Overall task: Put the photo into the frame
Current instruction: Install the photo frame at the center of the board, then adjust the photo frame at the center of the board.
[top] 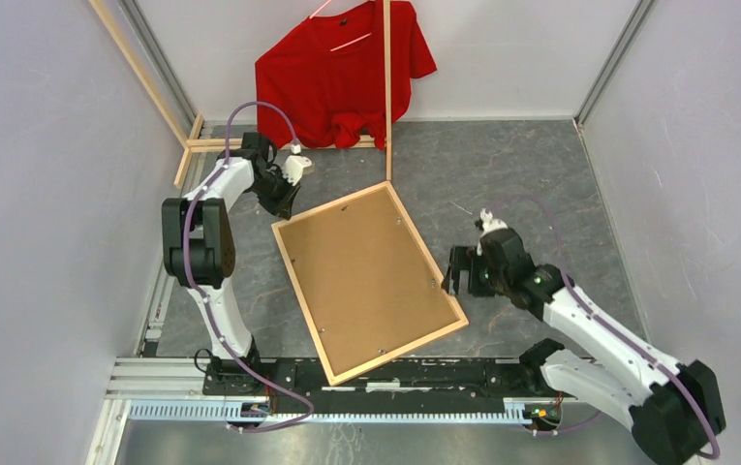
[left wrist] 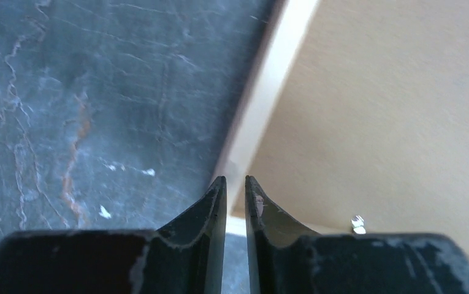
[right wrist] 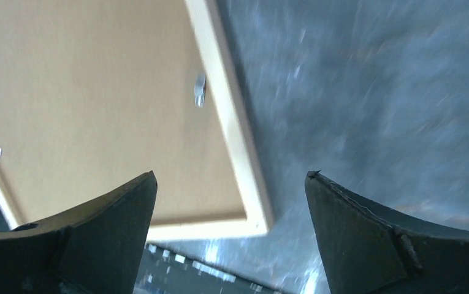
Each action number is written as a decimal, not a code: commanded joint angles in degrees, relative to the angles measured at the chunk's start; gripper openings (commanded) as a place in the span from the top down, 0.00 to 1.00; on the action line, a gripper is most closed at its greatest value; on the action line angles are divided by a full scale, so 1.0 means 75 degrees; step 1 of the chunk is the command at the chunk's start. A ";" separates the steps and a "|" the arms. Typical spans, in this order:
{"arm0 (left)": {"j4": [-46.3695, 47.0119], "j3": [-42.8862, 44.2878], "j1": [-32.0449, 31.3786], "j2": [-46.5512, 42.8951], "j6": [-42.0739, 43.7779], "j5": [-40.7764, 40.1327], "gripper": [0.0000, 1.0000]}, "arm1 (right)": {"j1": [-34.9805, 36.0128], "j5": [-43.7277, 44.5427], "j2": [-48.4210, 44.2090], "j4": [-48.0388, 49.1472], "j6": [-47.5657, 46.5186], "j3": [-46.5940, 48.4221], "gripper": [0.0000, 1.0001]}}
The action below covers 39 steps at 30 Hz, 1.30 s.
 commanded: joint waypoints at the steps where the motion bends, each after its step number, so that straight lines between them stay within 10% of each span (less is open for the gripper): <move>1: 0.1007 0.0269 0.0044 0.0581 -0.0786 -0.0541 0.76 | 0.0426 -0.1058 -0.0912 -0.0638 0.1482 -0.0682 0.02; 10: 0.0851 -0.0216 0.0044 0.0811 -0.0643 0.0041 0.80 | 0.1691 -0.2066 -0.1720 0.0811 0.3743 -0.2271 0.02; 20: 0.0532 -0.1097 0.0044 0.0616 -0.0115 0.0447 0.81 | 0.3234 0.0344 -0.0019 0.0817 0.4577 -0.1365 0.03; 39: -0.1156 -0.2166 -0.0260 0.0258 0.1610 0.0922 0.87 | 0.3961 0.3625 0.0310 0.0224 0.4823 -0.0235 0.60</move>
